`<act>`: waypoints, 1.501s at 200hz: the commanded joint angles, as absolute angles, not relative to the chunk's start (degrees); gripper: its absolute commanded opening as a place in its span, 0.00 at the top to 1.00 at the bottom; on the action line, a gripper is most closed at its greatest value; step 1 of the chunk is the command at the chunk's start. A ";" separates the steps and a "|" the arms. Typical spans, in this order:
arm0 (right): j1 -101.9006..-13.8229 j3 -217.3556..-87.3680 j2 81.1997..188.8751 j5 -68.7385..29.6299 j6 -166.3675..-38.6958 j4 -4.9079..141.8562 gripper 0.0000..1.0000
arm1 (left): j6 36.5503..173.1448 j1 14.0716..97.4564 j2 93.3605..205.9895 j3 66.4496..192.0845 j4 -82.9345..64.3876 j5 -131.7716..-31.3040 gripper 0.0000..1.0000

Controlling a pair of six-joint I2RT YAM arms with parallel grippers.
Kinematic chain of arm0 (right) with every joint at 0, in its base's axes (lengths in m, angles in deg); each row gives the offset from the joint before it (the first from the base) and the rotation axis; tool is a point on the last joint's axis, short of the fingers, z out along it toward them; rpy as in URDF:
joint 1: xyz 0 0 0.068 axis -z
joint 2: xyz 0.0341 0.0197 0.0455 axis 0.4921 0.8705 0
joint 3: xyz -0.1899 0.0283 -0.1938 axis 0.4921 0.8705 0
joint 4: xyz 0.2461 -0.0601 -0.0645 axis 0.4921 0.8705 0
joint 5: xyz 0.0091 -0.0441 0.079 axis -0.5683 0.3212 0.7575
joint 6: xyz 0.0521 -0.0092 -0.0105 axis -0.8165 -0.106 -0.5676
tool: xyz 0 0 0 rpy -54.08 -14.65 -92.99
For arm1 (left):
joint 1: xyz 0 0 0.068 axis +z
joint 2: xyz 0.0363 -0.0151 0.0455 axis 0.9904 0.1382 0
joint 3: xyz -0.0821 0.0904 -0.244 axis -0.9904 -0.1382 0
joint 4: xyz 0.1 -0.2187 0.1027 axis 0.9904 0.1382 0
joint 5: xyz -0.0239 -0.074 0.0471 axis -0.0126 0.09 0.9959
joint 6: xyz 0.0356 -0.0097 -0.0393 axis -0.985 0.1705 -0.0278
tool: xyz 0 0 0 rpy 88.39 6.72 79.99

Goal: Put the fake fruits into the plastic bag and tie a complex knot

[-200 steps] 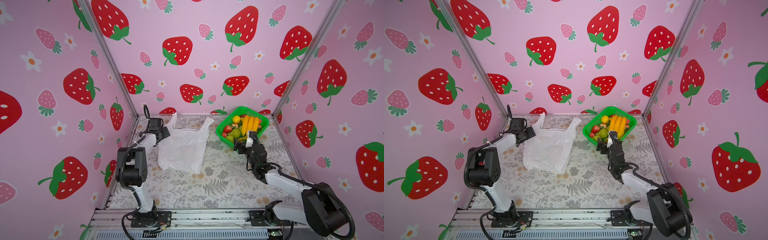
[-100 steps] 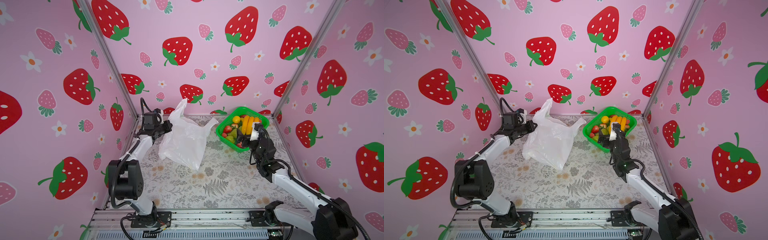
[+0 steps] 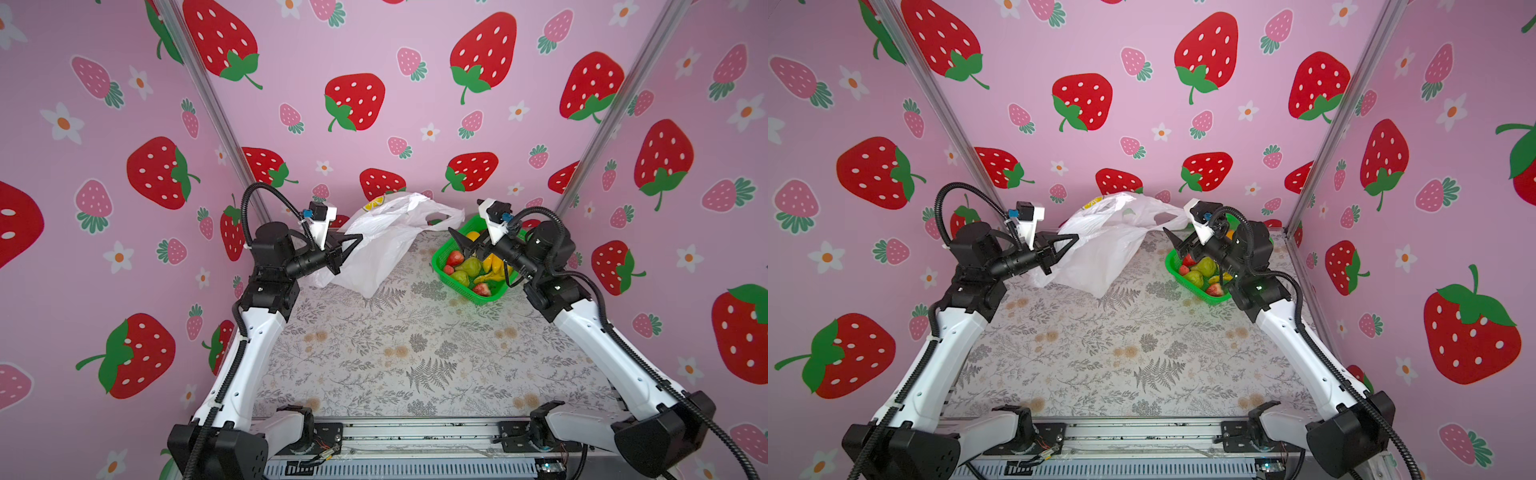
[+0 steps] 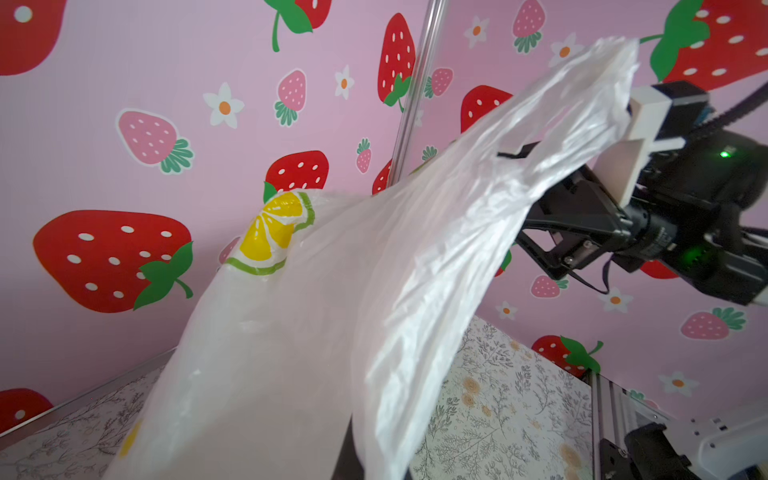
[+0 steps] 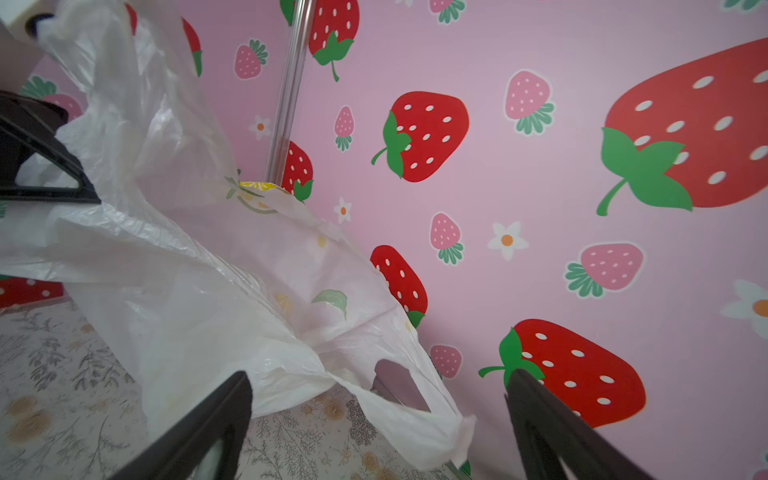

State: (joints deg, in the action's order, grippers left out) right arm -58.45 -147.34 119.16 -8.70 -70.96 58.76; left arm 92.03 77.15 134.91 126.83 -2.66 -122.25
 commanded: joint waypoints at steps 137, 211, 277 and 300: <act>-55.80 -142.04 137.05 22.15 -96.57 40.95 1.00 | 102.22 72.41 142.61 132.63 8.46 -86.11 0.49; -66.00 -123.53 137.51 -11.12 -133.81 21.72 1.00 | 116.42 57.85 127.71 112.64 -0.74 -58.38 0.21; -67.95 -120.31 143.74 -8.35 -138.80 7.59 1.00 | 121.04 52.91 139.96 114.84 0.52 -80.54 0.20; -68.05 -119.26 143.87 -8.20 -138.47 6.54 1.00 | 120.82 52.66 145.95 119.18 0.16 -85.15 0.20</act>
